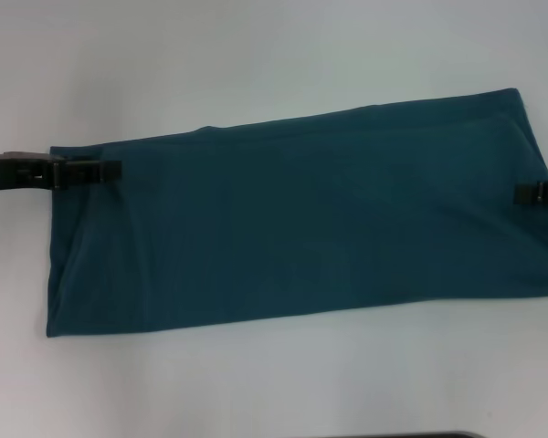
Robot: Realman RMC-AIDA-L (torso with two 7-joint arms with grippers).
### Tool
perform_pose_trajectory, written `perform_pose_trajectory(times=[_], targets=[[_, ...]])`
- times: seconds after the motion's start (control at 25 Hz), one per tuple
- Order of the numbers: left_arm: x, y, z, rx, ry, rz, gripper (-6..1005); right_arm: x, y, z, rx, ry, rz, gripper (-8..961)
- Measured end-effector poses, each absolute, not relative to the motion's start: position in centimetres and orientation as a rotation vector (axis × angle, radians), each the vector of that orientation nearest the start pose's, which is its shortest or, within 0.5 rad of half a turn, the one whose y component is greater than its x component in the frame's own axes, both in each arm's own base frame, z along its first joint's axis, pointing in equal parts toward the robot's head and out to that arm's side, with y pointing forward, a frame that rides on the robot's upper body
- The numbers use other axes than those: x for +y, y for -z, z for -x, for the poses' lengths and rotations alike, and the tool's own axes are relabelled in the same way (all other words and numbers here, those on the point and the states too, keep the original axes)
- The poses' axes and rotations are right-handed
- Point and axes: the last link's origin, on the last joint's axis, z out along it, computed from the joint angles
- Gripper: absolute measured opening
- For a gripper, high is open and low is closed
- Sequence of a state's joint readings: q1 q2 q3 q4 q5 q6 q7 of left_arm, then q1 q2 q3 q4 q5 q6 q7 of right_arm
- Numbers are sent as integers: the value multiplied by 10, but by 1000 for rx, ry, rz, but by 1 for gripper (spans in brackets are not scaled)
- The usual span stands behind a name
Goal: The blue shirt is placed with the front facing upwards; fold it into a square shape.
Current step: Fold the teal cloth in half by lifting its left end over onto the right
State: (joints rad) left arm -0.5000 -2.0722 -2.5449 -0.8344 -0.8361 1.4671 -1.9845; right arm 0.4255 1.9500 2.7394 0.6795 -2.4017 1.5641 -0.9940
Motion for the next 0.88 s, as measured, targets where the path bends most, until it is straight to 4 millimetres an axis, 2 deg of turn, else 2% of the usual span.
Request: perform_pose_trajectory(times=[0.12, 0.44, 0.88], targets=[[334, -32, 309, -1359, 382, 2410, 607, 287, -68, -371, 1826, -454, 2111, 687], [336, -33, 307, -1352, 384, 2412, 608, 284, -86, -376, 1781, -590, 2029, 687], [337, -30, 307, -1362, 386, 2410, 608, 288, -99, -378, 1723, -634, 1980, 686]])
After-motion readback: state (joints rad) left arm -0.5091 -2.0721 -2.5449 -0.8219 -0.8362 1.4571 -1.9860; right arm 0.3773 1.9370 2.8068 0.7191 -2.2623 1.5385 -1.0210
